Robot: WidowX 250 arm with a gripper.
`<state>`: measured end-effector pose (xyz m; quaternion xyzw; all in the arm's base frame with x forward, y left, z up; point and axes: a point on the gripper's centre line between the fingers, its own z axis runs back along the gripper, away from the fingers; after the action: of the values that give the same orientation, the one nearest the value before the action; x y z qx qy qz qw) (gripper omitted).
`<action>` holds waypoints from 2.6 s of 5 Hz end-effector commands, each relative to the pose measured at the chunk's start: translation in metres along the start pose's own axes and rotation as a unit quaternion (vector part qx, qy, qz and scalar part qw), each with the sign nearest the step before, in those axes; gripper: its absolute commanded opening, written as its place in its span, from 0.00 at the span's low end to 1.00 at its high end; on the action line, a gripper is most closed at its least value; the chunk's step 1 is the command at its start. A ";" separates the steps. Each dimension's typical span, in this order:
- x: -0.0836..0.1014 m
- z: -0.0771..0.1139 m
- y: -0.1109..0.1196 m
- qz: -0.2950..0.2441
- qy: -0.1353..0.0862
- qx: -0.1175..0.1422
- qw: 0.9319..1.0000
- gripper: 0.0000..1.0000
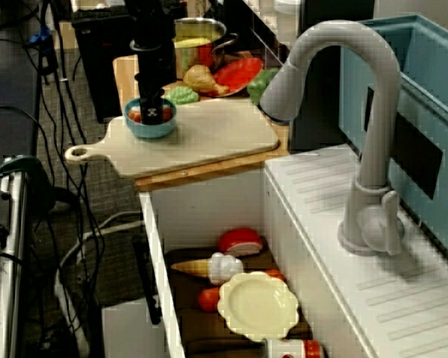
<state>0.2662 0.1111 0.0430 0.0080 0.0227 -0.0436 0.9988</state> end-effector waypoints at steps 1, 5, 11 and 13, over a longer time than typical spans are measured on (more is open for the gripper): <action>0.009 -0.004 -0.008 -0.013 -0.001 0.002 1.000 0.19; 0.009 0.043 0.008 -0.015 -0.018 -0.043 0.999 0.00; 0.051 0.074 0.034 0.051 -0.071 -0.083 0.993 0.00; 0.073 0.053 0.033 0.083 -0.067 -0.073 0.992 0.00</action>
<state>0.3381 0.1344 0.0768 -0.0756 -0.0172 0.0420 0.9961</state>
